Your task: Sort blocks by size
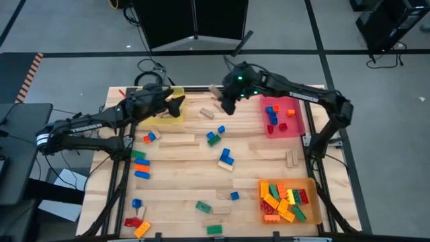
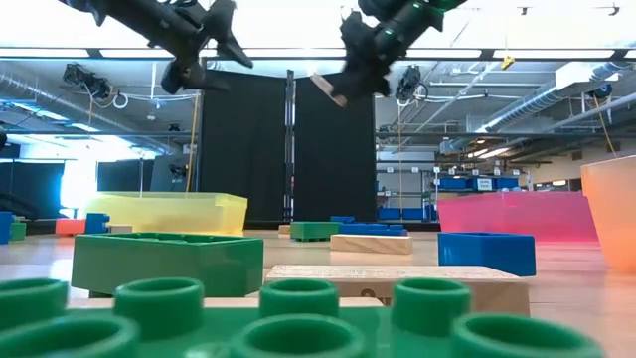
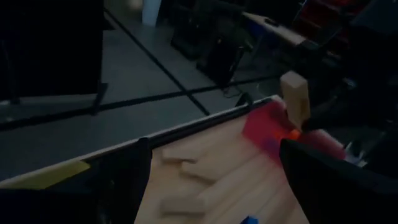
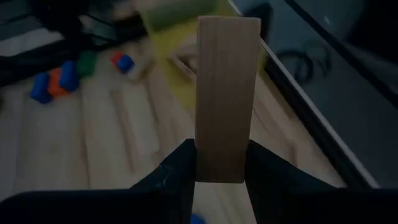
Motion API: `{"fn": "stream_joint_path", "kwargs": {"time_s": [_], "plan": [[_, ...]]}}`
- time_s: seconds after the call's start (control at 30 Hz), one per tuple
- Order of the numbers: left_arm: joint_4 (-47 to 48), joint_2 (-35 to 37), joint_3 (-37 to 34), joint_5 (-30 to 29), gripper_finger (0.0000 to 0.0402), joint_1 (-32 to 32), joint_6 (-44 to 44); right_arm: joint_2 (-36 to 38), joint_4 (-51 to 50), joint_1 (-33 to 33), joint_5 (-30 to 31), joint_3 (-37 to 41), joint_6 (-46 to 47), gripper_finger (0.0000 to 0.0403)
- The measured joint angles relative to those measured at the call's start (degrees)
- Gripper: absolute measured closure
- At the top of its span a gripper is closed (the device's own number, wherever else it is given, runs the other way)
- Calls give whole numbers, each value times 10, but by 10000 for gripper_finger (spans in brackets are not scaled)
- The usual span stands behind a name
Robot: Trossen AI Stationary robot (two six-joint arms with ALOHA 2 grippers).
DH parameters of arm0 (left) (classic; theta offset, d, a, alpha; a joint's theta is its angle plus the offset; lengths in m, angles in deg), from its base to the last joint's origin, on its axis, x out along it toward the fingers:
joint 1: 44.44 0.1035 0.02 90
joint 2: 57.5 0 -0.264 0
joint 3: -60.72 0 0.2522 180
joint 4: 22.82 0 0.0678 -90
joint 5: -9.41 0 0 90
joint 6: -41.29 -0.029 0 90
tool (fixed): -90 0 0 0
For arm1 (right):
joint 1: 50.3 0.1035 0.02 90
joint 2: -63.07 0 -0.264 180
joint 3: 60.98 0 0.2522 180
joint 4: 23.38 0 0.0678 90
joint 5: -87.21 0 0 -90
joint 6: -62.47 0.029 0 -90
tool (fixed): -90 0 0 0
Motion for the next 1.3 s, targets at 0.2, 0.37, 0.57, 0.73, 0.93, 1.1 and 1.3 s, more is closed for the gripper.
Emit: {"fn": "stream_joint_path", "kwargs": {"time_s": [0.2,0.37,0.57,0.73,0.93,1.1,1.3], "plan": [[-109,-50,0,8,44,0,2,-53,7,25,-19,-73,-46,282],[-224,-90,0,12,44,0,30,-63,12,35,-26,-90,-63,282],[-304,-112,0,21,44,0,116,-57,6,33,-26,-91,-70,282],[-309,-113,0,52,44,2,182,-57,-7,32,-26,-91,-78,282],[-303,-125,0,64,44,2,177,-57,5,32,-27,-90,-91,282],[-329,-166,0,98,44,2,194,-57,23,32,-33,-90,-100,282],[-405,-208,0,116,49,2,207,-58,18,33,-44,-90,-100,282]]}}
